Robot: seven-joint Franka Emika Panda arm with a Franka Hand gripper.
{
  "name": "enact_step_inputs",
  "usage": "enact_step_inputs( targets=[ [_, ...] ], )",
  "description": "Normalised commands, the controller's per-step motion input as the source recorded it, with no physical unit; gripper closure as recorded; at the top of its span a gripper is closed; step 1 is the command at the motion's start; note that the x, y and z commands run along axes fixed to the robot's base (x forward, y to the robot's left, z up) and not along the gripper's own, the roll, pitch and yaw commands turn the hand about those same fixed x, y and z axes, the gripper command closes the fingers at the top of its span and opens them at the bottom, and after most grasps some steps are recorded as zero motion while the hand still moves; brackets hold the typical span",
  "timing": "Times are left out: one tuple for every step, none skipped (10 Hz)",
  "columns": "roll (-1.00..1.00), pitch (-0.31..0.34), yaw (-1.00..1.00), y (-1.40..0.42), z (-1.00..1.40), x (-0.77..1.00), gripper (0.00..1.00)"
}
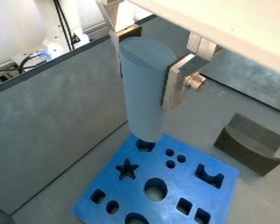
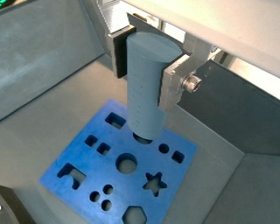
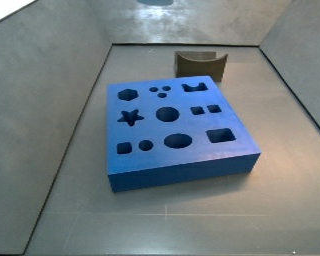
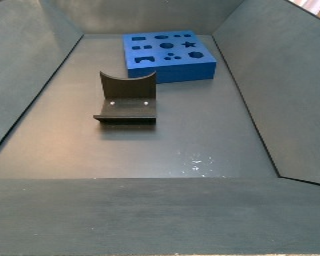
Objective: Pick up the oval object. Move up. Place the oval object on the fixture. Regrasp the oval object. Move to above the board. Insert the oval object.
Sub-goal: Insert the oval object.
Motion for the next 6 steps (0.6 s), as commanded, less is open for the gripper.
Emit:
enact_step_inputs(
  targets=[
    [-0.17,-0.244,0.01,0.07,-0.59,-0.14,1.0],
    [-0.19,-0.08,0.56,0.09,-0.68,0.14,1.0],
    [-0.18,-0.014,0.75,0.0,-0.75,0.35,1.0],
    [-0.18,0.0,0.8,-0.07,-0.76,0.32,1.0],
    [-0.12,0.014,0.77,-0.16,-0.87,0.34,1.0],
    [-0.04,0.057,0.63,-0.34,-0.99,0.43,1.0]
  ],
)
